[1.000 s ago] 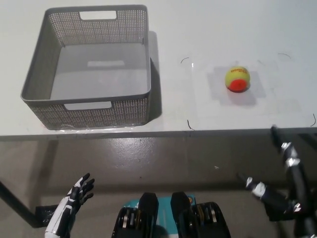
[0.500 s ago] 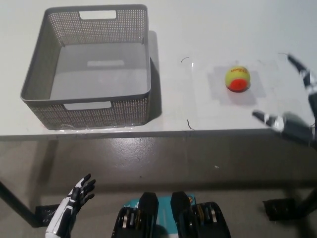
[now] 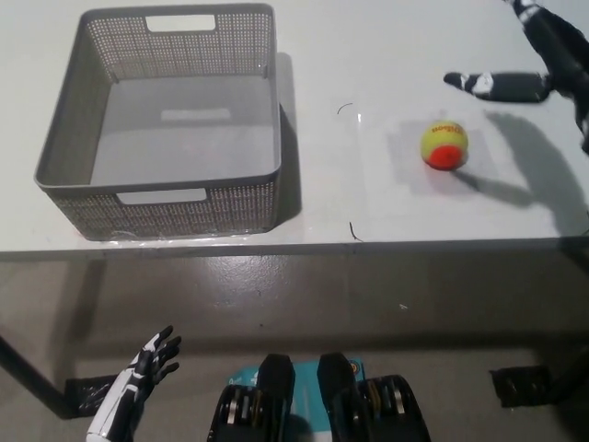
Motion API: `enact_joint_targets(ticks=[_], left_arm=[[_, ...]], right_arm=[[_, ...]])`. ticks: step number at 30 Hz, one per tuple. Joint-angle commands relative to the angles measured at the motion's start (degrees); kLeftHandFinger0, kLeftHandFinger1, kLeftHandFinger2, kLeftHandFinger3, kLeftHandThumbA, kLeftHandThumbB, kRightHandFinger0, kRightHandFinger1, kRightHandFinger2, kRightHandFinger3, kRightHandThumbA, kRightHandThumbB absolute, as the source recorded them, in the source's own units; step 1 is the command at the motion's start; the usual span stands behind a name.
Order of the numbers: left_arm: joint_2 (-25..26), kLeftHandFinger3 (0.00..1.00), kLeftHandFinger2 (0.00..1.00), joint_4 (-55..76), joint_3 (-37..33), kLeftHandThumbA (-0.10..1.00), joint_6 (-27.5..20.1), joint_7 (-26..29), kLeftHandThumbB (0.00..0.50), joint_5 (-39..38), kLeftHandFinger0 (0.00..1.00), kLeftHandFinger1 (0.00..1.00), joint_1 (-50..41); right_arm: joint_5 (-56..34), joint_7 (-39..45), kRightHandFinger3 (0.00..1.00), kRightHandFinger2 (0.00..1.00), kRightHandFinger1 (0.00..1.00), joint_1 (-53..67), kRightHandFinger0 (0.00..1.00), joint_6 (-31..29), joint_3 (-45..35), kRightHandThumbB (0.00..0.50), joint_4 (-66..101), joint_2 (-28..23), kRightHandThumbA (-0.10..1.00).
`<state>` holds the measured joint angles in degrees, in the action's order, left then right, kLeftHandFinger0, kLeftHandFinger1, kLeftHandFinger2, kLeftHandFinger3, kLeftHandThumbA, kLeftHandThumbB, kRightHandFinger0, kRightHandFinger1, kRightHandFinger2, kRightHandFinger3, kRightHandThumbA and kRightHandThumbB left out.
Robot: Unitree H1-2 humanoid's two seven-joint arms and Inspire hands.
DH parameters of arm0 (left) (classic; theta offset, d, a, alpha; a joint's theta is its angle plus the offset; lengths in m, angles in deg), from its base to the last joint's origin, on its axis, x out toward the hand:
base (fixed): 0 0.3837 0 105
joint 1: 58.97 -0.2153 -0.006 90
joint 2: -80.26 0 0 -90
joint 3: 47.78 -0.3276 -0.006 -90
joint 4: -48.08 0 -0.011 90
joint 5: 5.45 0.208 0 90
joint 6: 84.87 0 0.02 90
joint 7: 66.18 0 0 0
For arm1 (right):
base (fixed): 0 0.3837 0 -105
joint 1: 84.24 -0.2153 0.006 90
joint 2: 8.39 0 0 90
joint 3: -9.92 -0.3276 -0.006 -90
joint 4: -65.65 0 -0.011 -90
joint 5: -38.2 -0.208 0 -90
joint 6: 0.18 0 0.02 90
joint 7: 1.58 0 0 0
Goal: Use the right hand to pick up a tennis ball and put it into a container on the left side
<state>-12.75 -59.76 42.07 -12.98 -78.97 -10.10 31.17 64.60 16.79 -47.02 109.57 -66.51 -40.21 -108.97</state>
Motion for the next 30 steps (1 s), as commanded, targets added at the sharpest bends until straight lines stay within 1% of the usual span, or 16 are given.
enact_joint_targets(ticks=[1, 4, 5, 7, 8, 9, 12, 15, 16, 20, 21, 23, 25, 27, 28, 30], left_arm=[[1.5, 1.00, 1.00, 0.5, -0.1, 1.00, -2.2, -1.6, 0.359, -0.5, 1.00, 1.00, 0.9], [1.3, 1.00, 1.00, 0.6, -0.1, 1.00, -2.1, -1.4, 0.361, -0.2, 1.00, 1.00, 1.1], [1.3, 1.00, 1.00, 0.6, -0.1, 1.00, -2.0, -1.2, 0.367, 0.0, 1.00, 1.00, 1.1], [1.4, 1.00, 1.00, 0.6, 0.0, 1.00, -2.0, -1.1, 0.372, 0.2, 1.00, 1.00, 1.3], [1.4, 1.00, 1.00, 0.5, 0.0, 1.00, -2.1, -1.2, 0.372, 0.2, 1.00, 1.00, 1.3], [1.3, 1.00, 1.00, 0.5, 0.0, 1.00, -2.0, -1.1, 0.373, 0.1, 1.00, 1.00, 1.4], [1.4, 1.00, 1.00, 0.8, 0.0, 1.00, -2.1, -1.1, 0.366, 0.3, 1.00, 1.00, 1.4], [1.3, 1.00, 1.00, 0.5, 0.0, 1.00, -2.4, -1.3, 0.369, 0.0, 1.00, 1.00, 1.5], [1.3, 1.00, 1.00, 0.5, 0.0, 1.00, -2.3, -1.2, 0.372, 0.2, 1.00, 1.00, 1.5], [1.4, 1.00, 1.00, 0.1, -0.1, 1.00, -2.4, -1.3, 0.371, 0.3, 1.00, 1.00, 1.9], [1.4, 1.00, 1.00, 0.2, -0.1, 1.00, -2.4, -1.4, 0.368, 0.2, 1.00, 1.00, 1.9], [1.4, 1.00, 1.00, 0.1, 0.0, 1.00, -2.4, -1.3, 0.372, 0.2, 1.00, 1.00, 1.9], [1.4, 1.00, 1.00, 0.1, -0.1, 1.00, -2.3, -1.3, 0.379, 0.3, 1.00, 1.00, 1.9], [1.3, 1.00, 1.00, 0.0, 0.0, 1.00, -2.3, -1.1, 0.378, 0.4, 1.00, 1.00, 1.9], [1.3, 1.00, 1.00, -0.2, 0.0, 1.00, -2.3, -1.4, 0.369, 0.1, 1.00, 1.00, 2.0], [1.3, 1.00, 1.00, -0.3, 0.0, 1.00, -2.3, -1.5, 0.366, 0.0, 1.00, 1.00, 2.1]], right_arm=[[1.5, 5.2, 1.00, 1.00, 1.00, -13.5, 1.00, 2.0, 3.0, 0.453, -15.1, -0.6, 0.87], [0.6, 5.5, 1.00, 1.00, 1.00, -16.9, 1.00, 0.1, 4.0, 0.472, -22.1, 0.2, 0.89], [0.3, 6.1, 1.00, 1.00, 1.00, -18.5, 1.00, -0.3, 4.6, 0.468, -25.5, 0.8, 0.93], [0.2, 6.5, 1.00, 1.00, 1.00, -20.6, 1.00, -1.8, 5.6, 0.463, -30.1, 1.4, 0.97], [-0.4, 6.5, 1.00, 1.00, 1.00, -21.4, 1.00, -2.3, 5.4, 0.467, -32.2, 1.8, 0.96], [-1.5, 6.8, 1.00, 1.00, 1.00, -22.4, 1.00, -3.3, 5.0, 0.456, -35.4, 2.4, 0.94], [-2.1, 6.4, 1.00, 1.00, 1.00, -24.5, 1.00, -5.5, 5.2, 0.475, -41.9, 3.8, 0.95], [-2.4, 6.2, 1.00, 1.00, 1.00, -26.0, 1.00, -7.1, 5.2, 0.472, -46.6, 4.9, 0.94], [-2.4, 6.2, 1.00, 1.00, 1.00, -26.3, 1.00, -7.0, 5.3, 0.462, -47.7, 5.4, 0.95], [-1.3, 5.7, 1.00, 1.00, 1.00, -27.6, 1.00, -8.4, 6.6, 0.479, -51.7, 6.7, 1.00], [-0.5, 5.5, 1.00, 1.00, 1.00, -27.9, 1.00, -9.8, 7.6, 0.482, -52.9, 7.0, 1.00], [-0.8, 5.6, 1.00, 1.00, 1.00, -28.5, 1.00, -10.6, 7.9, 0.466, -54.9, 7.8, 1.00], [-0.4, 5.2, 1.00, 1.00, 1.00, -28.5, 1.00, -11.3, 8.5, 0.460, -56.4, 8.3, 1.00], [0.0, 5.0, 1.00, 1.00, 1.00, -28.9, 1.00, -11.9, 9.4, 0.466, -58.1, 9.0, 1.00], [-0.2, 4.7, 1.00, 1.00, 1.00, -29.2, 1.00, -11.2, 9.4, 0.488, -59.4, 9.6, 1.00], [-0.6, 4.3, 1.00, 1.00, 1.00, -29.2, 1.00, -10.8, 9.4, 0.482, -61.3, 10.4, 1.00]])
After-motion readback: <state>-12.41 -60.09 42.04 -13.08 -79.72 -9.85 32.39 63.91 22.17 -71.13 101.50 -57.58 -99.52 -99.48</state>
